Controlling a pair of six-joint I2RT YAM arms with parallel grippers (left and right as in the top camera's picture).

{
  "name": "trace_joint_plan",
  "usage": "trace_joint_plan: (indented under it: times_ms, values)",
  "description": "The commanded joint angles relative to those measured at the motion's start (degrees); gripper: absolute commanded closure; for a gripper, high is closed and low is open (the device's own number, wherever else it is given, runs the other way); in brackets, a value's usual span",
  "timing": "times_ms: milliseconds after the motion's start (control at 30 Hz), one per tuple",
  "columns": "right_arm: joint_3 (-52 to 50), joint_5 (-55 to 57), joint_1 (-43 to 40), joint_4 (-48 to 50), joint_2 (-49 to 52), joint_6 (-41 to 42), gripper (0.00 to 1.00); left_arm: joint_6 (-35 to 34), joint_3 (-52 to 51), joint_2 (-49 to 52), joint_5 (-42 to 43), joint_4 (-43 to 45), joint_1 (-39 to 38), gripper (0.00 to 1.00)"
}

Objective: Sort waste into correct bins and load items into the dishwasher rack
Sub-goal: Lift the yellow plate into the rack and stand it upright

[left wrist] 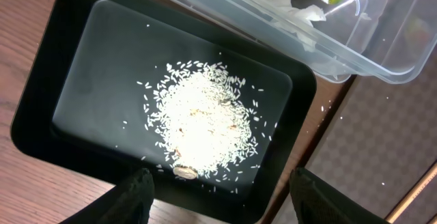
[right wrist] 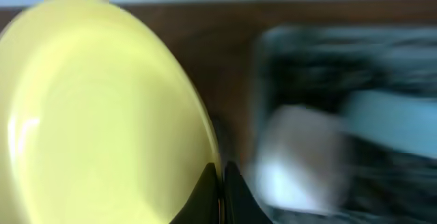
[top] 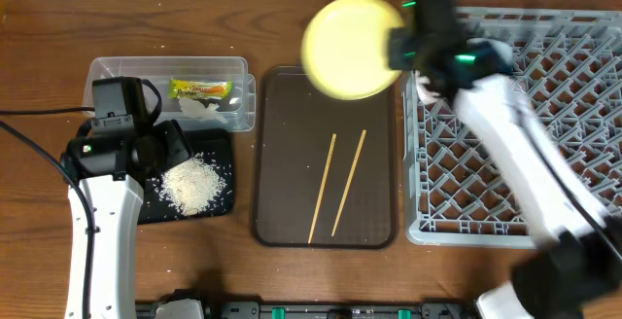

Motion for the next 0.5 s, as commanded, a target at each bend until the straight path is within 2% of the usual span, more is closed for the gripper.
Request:
trace_joint_plan:
  times_ms: [0, 167, 300, 467]
  values:
    - [0.3, 7.7, -4.0, -4.7, -5.3, -9.7, 0.99, -0.3, 0.0, -0.2, -0.3, -0.1, 0.3, 0.33]
    - [0.3, 17.7, -10.0, -12.9, -11.4, -18.2, 0.99, -0.3, 0.0, -0.2, -0.3, 0.3, 0.3, 0.33]
    - [0.3, 29.8, -13.8, -19.8, -12.8, -21.2, 0.99, -0.3, 0.0, -0.2, -0.3, 0.5, 0.3, 0.33]
    - [-0.5, 32.0, -15.8, -25.6, -11.7, -21.7, 0.99, -0.3, 0.0, -0.2, -0.3, 0.5, 0.3, 0.33]
